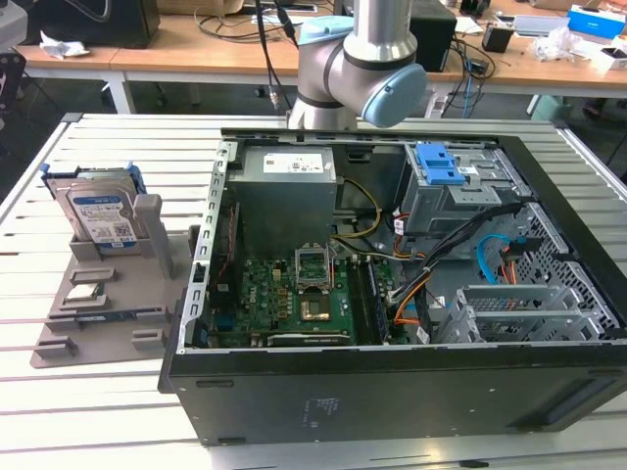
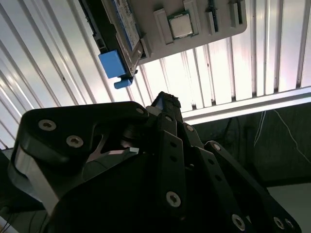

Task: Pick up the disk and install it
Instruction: 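Pick up the disk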

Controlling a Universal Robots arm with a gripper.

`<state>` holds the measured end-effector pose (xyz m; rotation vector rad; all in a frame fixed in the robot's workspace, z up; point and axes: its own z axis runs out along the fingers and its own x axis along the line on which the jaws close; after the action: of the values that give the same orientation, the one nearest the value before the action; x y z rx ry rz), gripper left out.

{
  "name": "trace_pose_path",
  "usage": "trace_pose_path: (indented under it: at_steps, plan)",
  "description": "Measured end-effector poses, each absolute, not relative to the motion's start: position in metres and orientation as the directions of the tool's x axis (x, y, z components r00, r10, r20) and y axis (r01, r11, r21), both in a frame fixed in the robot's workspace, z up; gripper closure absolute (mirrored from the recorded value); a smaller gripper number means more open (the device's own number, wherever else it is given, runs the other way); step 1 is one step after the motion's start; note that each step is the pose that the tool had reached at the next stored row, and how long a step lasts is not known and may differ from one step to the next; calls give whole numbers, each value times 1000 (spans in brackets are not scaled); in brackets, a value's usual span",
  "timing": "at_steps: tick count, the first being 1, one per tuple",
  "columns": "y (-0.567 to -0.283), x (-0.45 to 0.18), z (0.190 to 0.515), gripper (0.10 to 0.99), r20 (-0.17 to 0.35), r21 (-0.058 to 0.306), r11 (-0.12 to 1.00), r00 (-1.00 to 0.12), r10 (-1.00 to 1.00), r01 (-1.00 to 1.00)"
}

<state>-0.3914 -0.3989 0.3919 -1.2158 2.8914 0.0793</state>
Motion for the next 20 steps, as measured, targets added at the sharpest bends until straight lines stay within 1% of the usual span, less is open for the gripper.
trace_pose_path:
  at_steps: [20]
  plan:
    - [-399, -391, 392, 980, -23, 45, 558, -560, -828, -828]
